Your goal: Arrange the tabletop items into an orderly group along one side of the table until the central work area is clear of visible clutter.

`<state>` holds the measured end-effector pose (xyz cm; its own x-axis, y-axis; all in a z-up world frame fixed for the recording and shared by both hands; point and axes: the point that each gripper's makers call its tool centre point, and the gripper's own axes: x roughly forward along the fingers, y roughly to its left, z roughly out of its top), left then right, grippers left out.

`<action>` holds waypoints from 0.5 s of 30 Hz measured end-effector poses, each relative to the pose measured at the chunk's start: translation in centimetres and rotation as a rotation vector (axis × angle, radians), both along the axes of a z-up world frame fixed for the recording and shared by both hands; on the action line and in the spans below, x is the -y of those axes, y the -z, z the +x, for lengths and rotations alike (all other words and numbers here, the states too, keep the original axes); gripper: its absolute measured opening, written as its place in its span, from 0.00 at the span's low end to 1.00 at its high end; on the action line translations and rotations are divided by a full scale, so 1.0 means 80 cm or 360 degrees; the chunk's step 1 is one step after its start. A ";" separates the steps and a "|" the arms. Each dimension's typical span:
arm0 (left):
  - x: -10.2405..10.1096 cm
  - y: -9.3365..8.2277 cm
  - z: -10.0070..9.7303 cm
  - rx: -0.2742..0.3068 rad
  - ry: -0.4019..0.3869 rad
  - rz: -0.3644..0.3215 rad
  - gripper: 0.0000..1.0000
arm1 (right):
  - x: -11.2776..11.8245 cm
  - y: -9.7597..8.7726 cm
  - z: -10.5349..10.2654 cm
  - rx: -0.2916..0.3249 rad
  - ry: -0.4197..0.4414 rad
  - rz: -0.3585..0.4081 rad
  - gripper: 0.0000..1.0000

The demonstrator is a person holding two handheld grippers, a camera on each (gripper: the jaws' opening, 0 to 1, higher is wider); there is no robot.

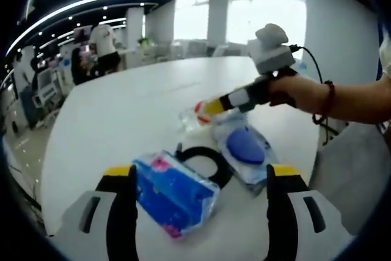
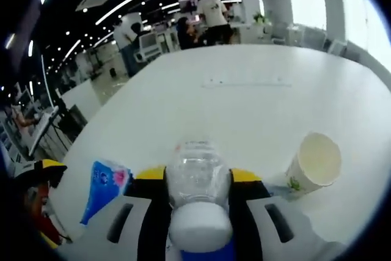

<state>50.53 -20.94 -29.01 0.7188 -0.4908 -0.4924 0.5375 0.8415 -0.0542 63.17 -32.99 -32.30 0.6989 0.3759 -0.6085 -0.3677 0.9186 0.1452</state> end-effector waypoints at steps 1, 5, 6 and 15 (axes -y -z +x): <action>0.000 0.001 0.000 -0.0001 0.0004 -0.0002 0.84 | 0.000 0.000 0.000 0.0003 0.0005 0.0002 0.35; 0.001 0.003 0.001 -0.0006 0.0005 -0.0006 0.84 | 0.000 -0.005 -0.001 0.0020 0.0004 0.0004 0.35; 0.001 0.004 0.001 -0.0004 0.0004 -0.0006 0.84 | 0.000 -0.006 -0.001 0.0029 -0.0005 -0.0001 0.35; 0.010 0.002 0.013 0.0050 0.0052 0.0019 0.82 | -0.003 -0.026 -0.008 0.0068 -0.0051 0.0021 0.34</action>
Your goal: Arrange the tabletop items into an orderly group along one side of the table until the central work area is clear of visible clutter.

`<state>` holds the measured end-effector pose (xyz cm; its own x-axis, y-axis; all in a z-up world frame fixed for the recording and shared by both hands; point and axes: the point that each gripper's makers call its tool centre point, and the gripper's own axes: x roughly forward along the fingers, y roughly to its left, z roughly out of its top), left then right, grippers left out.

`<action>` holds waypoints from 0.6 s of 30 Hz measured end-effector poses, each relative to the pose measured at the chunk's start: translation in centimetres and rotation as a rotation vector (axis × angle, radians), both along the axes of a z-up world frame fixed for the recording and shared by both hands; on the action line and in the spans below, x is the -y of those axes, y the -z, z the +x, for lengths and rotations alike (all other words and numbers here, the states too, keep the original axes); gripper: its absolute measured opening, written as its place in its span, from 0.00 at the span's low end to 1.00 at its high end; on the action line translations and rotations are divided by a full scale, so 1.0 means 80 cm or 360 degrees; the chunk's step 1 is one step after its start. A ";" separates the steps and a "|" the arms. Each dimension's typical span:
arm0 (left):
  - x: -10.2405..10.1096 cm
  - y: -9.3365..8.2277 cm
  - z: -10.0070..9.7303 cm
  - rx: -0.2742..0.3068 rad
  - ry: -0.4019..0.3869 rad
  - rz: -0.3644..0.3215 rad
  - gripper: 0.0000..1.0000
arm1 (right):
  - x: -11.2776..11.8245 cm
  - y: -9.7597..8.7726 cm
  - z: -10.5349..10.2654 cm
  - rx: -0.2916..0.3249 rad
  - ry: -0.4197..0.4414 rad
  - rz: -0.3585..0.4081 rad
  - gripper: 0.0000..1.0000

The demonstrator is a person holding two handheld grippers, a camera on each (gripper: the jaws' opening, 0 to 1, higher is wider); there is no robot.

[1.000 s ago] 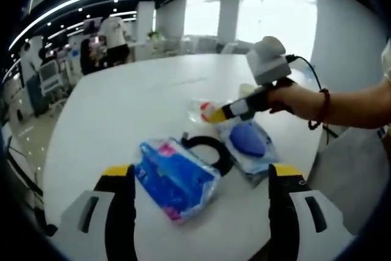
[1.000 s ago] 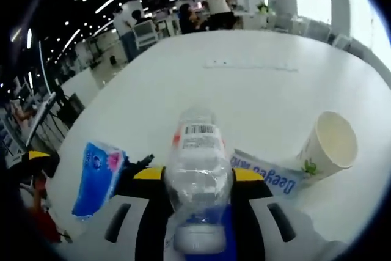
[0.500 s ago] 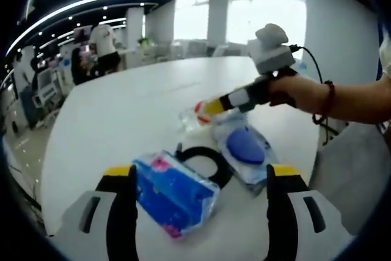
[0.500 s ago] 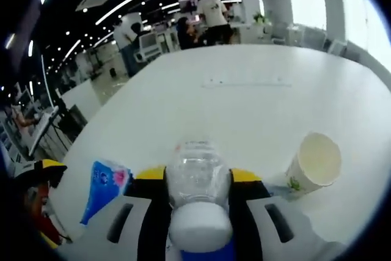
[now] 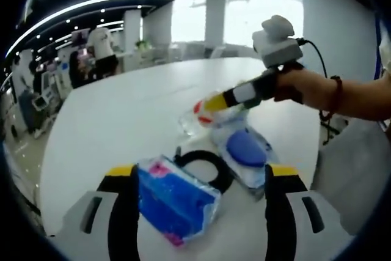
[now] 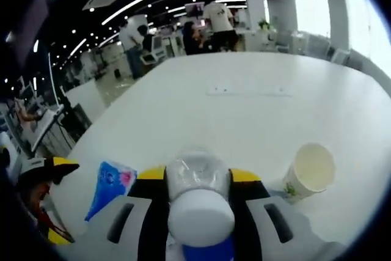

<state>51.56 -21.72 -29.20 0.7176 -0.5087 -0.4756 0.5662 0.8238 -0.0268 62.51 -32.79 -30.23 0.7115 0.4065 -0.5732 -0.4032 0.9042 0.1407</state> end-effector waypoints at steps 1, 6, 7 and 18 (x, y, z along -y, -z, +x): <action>0.002 -0.001 0.002 0.0013 0.0018 0.0010 0.81 | 0.000 -0.001 0.000 0.0001 -0.0003 0.0003 0.34; 0.016 -0.009 0.018 0.0110 0.0114 0.0041 0.79 | -0.005 -0.011 -0.008 0.0022 -0.0043 -0.0004 0.34; 0.018 -0.010 0.021 0.0127 0.0126 0.0046 0.79 | -0.006 -0.013 -0.010 0.0025 -0.0056 -0.0012 0.34; 0.054 -0.013 0.055 0.0370 0.0283 0.0136 0.74 | -0.015 -0.024 -0.028 0.0039 -0.0144 -0.0060 0.34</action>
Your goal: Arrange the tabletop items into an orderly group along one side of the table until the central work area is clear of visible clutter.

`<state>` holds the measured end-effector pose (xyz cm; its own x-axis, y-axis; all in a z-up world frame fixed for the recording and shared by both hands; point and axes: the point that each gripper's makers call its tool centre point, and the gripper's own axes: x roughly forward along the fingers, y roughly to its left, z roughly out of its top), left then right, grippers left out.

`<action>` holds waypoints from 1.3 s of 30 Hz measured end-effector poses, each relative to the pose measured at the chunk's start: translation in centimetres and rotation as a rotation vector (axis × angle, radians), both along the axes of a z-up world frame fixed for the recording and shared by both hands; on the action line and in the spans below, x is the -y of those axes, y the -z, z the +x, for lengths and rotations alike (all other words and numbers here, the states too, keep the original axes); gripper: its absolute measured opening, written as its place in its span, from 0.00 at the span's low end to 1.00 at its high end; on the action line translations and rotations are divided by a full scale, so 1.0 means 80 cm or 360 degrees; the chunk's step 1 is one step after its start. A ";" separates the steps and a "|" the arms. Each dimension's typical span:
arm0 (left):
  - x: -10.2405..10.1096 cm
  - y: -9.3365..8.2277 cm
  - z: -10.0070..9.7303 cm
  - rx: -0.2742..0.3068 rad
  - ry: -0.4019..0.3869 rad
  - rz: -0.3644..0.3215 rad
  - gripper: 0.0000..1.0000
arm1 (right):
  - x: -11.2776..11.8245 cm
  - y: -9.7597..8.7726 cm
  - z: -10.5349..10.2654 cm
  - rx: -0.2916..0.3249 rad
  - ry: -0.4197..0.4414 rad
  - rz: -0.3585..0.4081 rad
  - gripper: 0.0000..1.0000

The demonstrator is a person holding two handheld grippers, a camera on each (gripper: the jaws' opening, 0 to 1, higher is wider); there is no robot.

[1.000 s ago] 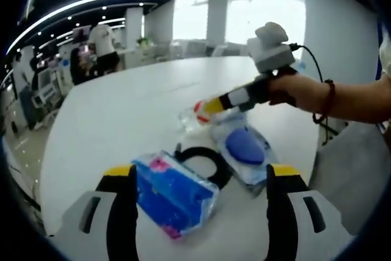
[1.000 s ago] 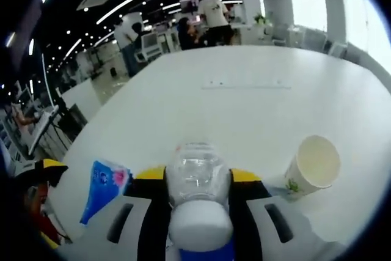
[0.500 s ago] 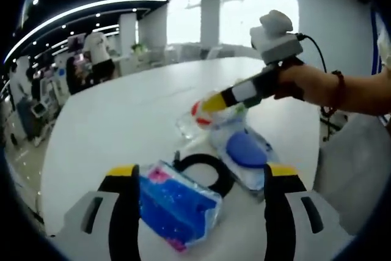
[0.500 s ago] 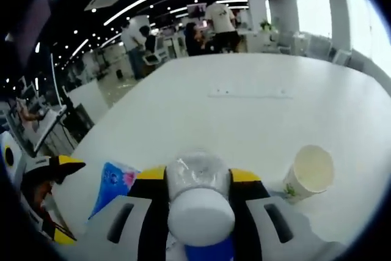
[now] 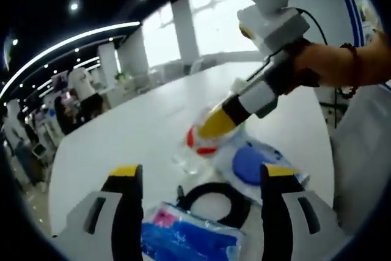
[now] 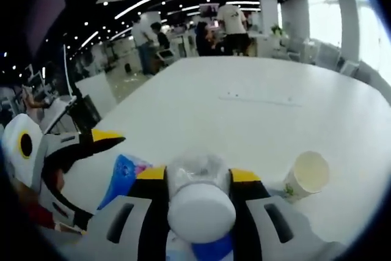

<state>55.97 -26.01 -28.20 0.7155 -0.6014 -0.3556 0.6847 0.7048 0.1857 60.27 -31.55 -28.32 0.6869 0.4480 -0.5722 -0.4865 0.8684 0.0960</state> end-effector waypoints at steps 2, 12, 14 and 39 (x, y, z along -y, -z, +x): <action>0.006 0.001 0.002 0.0019 0.0021 0.0006 0.72 | -0.003 -0.001 -0.004 0.0008 -0.0022 -0.0014 0.34; 0.025 0.020 0.003 0.0018 0.0075 0.0073 0.68 | -0.020 -0.003 -0.029 -0.0037 -0.0121 -0.0039 0.34; 0.028 0.021 0.002 0.0029 0.0091 0.0083 0.67 | -0.023 -0.004 -0.034 -0.0045 -0.0139 -0.0043 0.34; 0.040 0.010 -0.005 0.0237 0.0246 0.0251 0.39 | -0.032 -0.018 -0.056 -0.0091 -0.0225 -0.0075 0.35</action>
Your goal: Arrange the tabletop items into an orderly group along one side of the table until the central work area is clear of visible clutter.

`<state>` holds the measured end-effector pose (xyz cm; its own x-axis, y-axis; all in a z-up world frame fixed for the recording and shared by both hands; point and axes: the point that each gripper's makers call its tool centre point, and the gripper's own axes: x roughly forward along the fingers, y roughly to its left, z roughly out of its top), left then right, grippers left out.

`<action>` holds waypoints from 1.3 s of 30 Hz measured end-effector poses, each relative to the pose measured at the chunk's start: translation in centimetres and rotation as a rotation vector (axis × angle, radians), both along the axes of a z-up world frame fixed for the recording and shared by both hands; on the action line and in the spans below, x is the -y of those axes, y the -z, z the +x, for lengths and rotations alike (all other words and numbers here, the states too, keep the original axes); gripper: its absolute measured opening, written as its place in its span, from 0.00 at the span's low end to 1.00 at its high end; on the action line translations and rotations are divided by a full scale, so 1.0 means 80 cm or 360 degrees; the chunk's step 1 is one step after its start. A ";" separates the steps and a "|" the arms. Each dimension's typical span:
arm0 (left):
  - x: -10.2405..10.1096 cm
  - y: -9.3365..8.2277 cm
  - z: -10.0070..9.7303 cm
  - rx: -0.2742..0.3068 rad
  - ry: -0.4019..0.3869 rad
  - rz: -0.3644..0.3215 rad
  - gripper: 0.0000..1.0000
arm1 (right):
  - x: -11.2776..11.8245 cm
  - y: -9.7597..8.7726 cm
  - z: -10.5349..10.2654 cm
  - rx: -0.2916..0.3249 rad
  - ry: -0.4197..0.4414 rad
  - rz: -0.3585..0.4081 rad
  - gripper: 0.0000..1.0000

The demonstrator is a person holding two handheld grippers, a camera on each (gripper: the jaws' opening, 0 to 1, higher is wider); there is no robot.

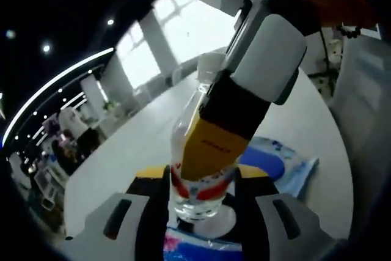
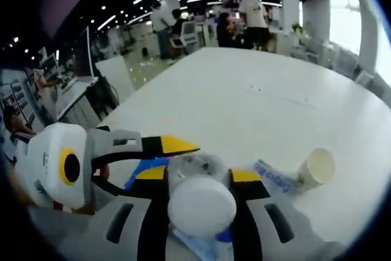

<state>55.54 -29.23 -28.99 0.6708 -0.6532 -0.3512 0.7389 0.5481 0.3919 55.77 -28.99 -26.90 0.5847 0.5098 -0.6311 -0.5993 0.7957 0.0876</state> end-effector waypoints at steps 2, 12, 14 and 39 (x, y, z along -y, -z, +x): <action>0.001 0.000 -0.001 -0.0022 0.0003 -0.0012 0.39 | 0.001 -0.001 -0.001 -0.0010 -0.0004 -0.0008 0.35; 0.006 -0.011 -0.004 -0.0014 0.0012 -0.0064 0.36 | 0.002 -0.013 0.000 -0.0018 -0.0035 0.0037 0.37; 0.006 -0.015 -0.005 -0.0081 -0.0030 -0.0176 0.36 | 0.002 -0.019 0.002 -0.0005 -0.0044 0.0059 0.38; -0.001 -0.029 -0.005 -0.0218 -0.0194 -0.0442 0.35 | -0.022 -0.044 0.001 0.0179 -0.0181 0.0204 0.58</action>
<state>55.12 -29.13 -26.69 0.7087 -0.6544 -0.2636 0.6968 0.7077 0.1167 55.88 -27.26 -23.41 0.5818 0.6486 -0.4907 -0.6965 0.7089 0.1111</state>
